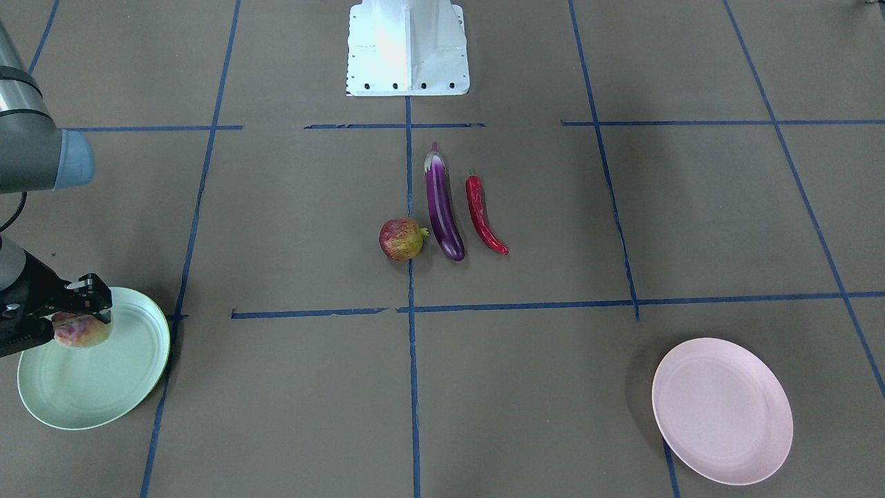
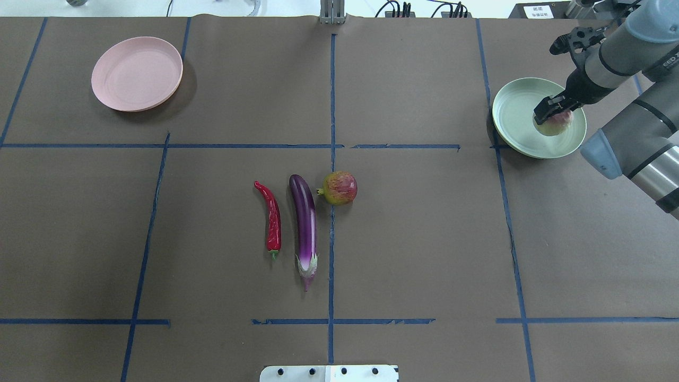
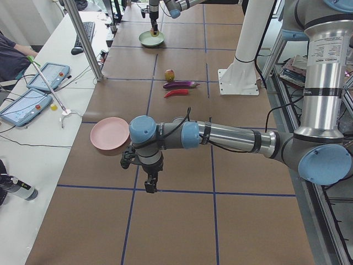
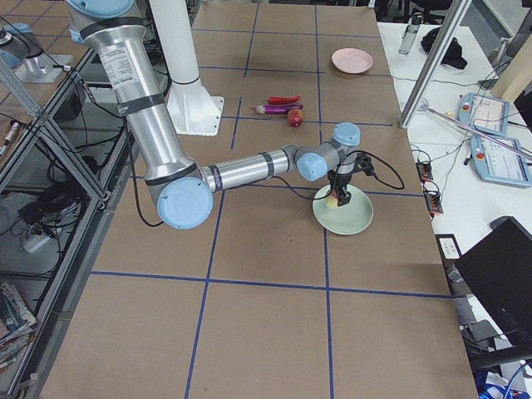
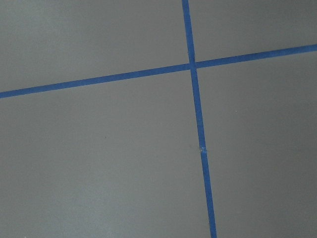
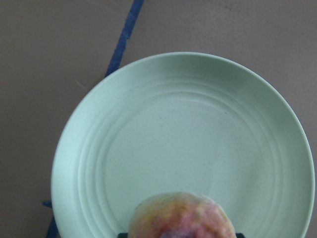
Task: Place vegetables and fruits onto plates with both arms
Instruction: 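Carry the peach to the green plate and open the right gripper, then move the right gripper back toward the pomegranate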
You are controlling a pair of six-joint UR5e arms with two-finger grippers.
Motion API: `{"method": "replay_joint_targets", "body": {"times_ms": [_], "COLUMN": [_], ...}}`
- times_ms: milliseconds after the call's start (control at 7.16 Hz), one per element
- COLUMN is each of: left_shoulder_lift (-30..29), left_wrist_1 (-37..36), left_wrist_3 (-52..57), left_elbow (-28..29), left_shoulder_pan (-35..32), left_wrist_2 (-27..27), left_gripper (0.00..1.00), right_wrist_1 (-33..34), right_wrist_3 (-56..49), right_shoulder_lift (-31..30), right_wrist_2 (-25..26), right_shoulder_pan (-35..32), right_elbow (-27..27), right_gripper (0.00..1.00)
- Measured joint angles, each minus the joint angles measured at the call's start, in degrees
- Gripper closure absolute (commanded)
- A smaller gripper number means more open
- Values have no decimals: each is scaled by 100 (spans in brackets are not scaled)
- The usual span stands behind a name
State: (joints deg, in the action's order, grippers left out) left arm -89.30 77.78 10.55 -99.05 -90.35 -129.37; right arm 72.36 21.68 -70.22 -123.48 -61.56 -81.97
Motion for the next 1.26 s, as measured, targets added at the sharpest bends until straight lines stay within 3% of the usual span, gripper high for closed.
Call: {"method": "replay_joint_targets", "body": {"times_ms": [279, 698, 978, 1257], "left_shoulder_lift": [0, 0, 0, 5], "left_wrist_1": [0, -8, -9, -9], "left_wrist_3": [6, 9, 9, 9], "left_elbow": [-22, -138, -147, -149], "left_shoulder_pan": [0, 0, 0, 0], "left_wrist_2": [0, 0, 0, 0], "left_gripper": [0, 0, 0, 0], "right_wrist_1": [-40, 376, 711, 921], "right_wrist_3": [26, 608, 1754, 3176], "right_shoulder_lift": [-69, 489, 1147, 1939], "right_wrist_2": [-1, -62, 77, 860], "right_shoulder_pan": [-3, 56, 567, 1579], "right_elbow": [-31, -372, -551, -537], "right_gripper": [0, 0, 0, 0]}}
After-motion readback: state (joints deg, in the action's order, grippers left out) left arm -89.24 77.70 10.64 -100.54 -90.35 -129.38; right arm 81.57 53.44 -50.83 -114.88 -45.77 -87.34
